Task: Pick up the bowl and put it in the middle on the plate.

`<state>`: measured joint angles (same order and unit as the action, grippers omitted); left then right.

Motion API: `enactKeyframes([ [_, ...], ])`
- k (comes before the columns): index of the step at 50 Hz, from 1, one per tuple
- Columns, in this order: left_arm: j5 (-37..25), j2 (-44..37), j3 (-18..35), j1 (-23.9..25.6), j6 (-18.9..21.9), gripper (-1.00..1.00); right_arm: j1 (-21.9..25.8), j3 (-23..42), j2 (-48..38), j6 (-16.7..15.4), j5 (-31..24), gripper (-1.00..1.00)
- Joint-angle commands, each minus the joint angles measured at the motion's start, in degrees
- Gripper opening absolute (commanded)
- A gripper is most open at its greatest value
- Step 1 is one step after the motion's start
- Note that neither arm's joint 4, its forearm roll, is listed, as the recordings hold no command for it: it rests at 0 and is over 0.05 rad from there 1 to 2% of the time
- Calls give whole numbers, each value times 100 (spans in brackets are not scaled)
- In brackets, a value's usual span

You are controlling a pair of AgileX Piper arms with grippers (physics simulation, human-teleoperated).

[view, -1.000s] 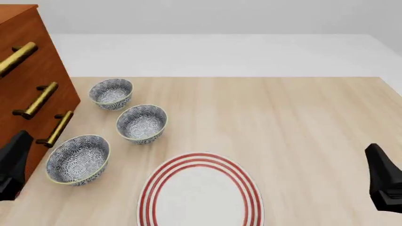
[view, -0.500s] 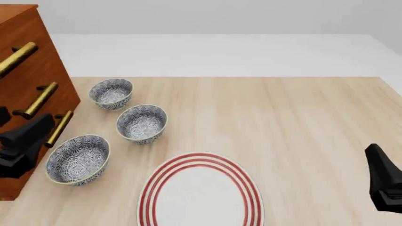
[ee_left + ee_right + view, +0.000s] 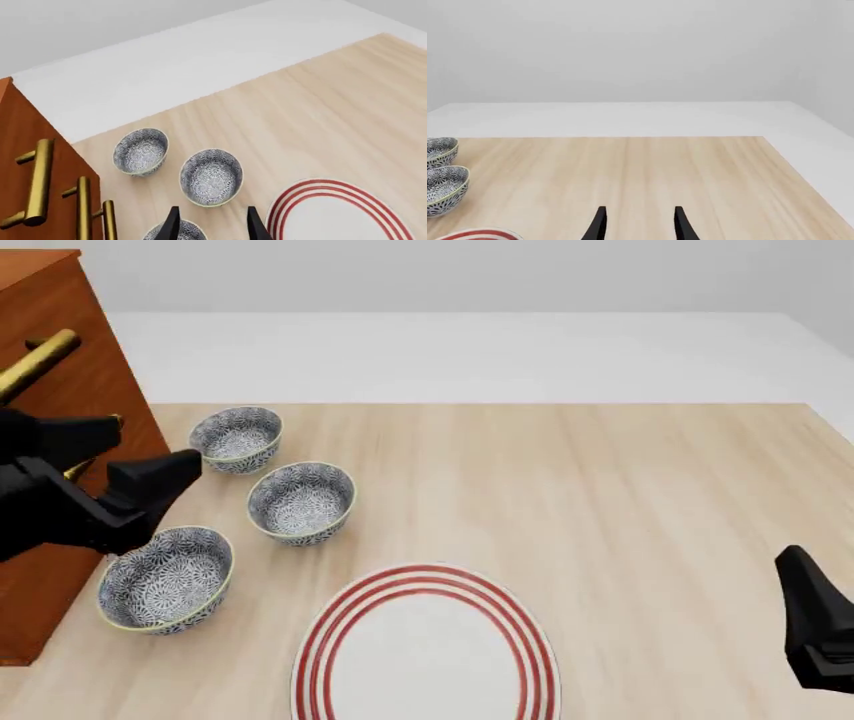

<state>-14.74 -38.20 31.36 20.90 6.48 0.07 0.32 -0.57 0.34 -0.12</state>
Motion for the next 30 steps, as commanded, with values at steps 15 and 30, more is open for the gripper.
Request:
enactKeyframes([
  [15,189,-1974,609,650,357,100,5,3,39,-27,-19,100],
  [30,-37,-2579,846,861,612,100,2,-1,4,20,-20,100],
])
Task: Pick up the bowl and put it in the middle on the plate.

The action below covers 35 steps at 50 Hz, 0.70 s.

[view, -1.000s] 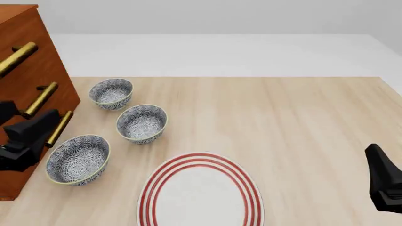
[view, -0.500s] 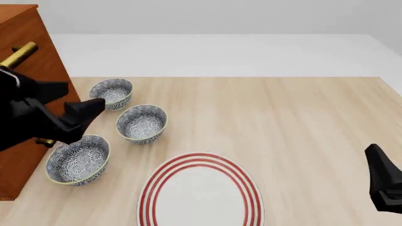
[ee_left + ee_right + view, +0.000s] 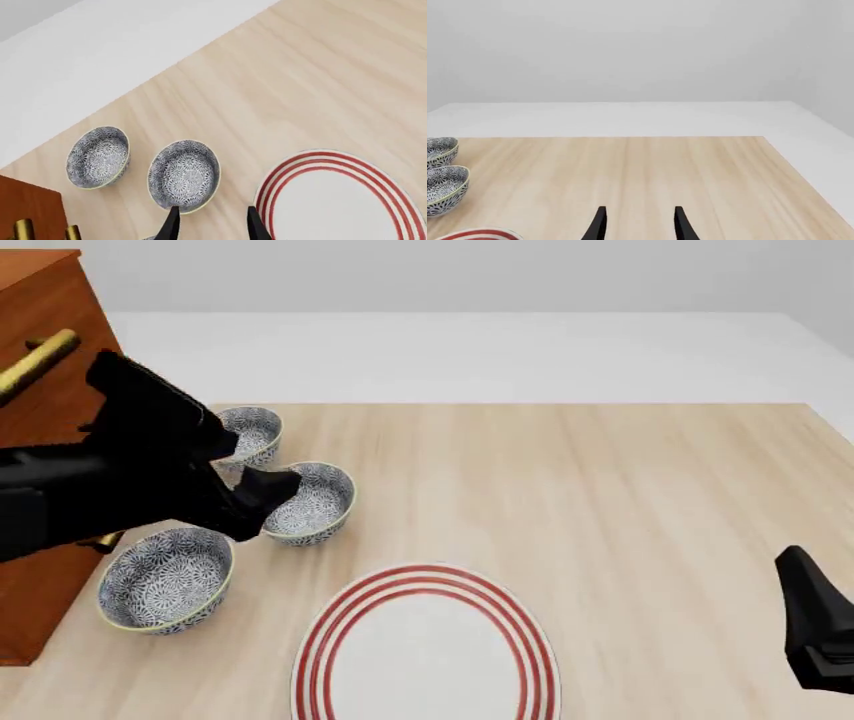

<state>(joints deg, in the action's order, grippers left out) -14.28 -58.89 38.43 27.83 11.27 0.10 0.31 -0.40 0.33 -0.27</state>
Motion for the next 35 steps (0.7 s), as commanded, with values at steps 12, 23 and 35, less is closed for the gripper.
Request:
enactKeyframes([
  [12,7,-983,182,139,427,100,1,3,-15,17,-3,100],
  [23,-13,-1362,339,123,711,100,6,14,19,-24,-12,100],
  [35,-230,-1828,724,79,907,100,7,8,14,-17,-7,100],
])
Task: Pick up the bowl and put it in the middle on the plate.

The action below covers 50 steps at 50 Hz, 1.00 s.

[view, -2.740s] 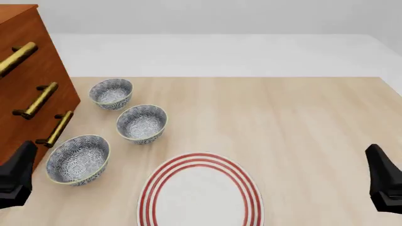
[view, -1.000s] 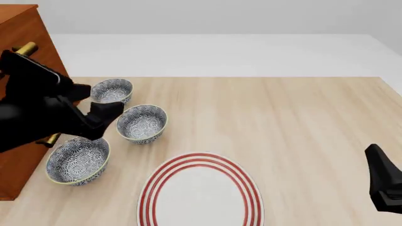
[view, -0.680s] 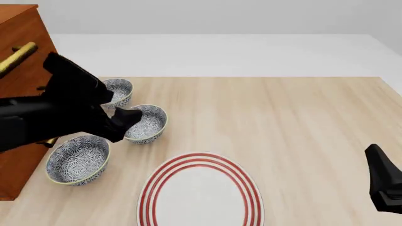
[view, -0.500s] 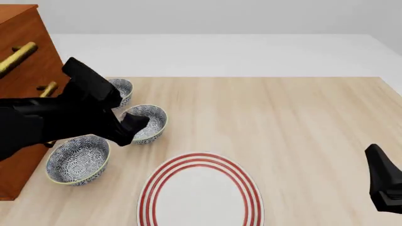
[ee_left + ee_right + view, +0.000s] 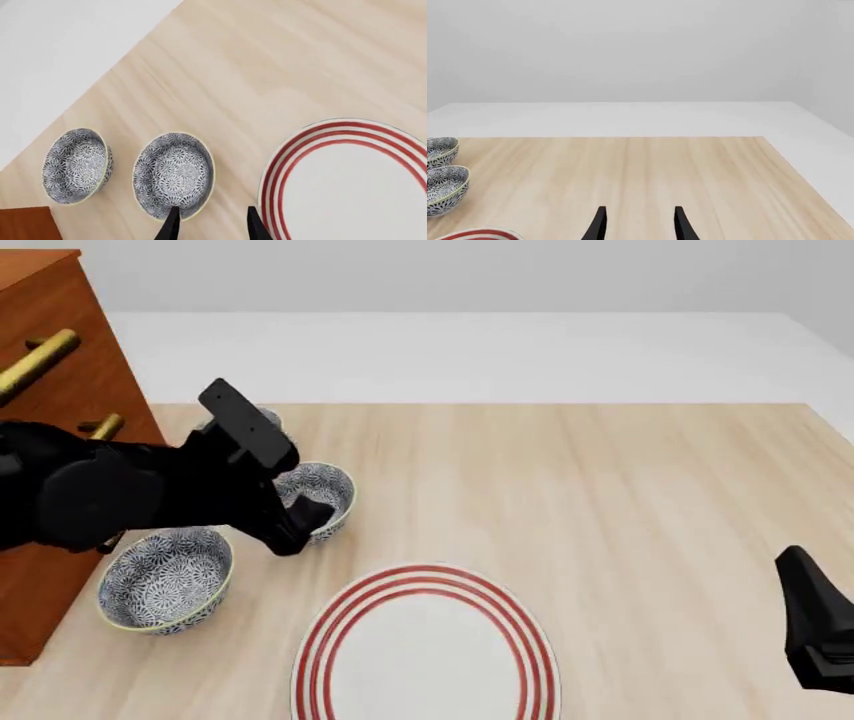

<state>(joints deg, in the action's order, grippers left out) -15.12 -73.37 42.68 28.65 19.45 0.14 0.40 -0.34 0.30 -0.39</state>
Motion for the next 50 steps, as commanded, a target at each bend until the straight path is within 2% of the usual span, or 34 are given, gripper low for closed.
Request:
enactKeyframes([
  [1,-122,-430,284,-33,131,100,0,-8,-10,8,12,100],
  [4,-5,-600,231,-60,219,100,2,0,2,-10,7,100],
  [10,-40,-835,395,90,-43,100,3,5,10,-20,3,100],
  [13,30,-828,314,-48,225,100,1,-3,-15,14,7,100],
  [25,55,-1103,417,-109,246,100,3,-9,-19,9,19,100],
  [27,96,-1122,376,-215,405,100,5,-3,6,-15,9,100],
  [30,84,-1161,430,-259,413,100,3,-1,-8,9,1,100],
  [40,466,-1455,219,-427,604,100,4,1,-2,8,-7,100],
  [50,592,-1706,307,-381,569,100,5,-8,-10,3,14,100],
])
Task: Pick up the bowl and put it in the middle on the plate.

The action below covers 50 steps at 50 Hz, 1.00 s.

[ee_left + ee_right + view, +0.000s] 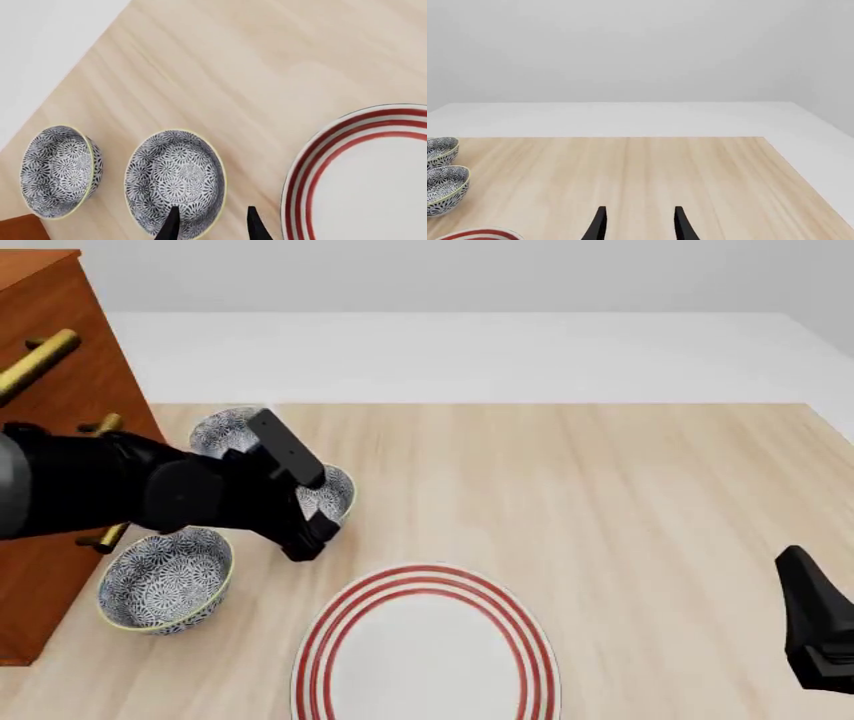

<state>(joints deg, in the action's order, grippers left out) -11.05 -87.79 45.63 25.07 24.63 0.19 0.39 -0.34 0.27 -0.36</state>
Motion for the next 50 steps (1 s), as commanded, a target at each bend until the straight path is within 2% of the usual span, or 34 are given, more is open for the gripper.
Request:
enactKeyframes([
  [1,202,-302,15,-3,52,100,0,15,6,8,-27,100],
  [13,409,-566,-60,179,-1,100,2,10,-5,-5,-2,100],
  [25,538,-858,-20,81,-85,100,3,-7,-60,-6,70,100],
  [28,628,-984,-6,-24,1,100,2,-16,-99,5,108,100],
  [40,588,-1189,133,-50,-78,100,3,-5,-52,-3,58,100],
  [43,704,-1268,64,-65,4,100,3,-9,-46,-1,54,100],
  [50,781,-1386,42,-33,-79,100,4,-4,-28,-2,34,100],
])
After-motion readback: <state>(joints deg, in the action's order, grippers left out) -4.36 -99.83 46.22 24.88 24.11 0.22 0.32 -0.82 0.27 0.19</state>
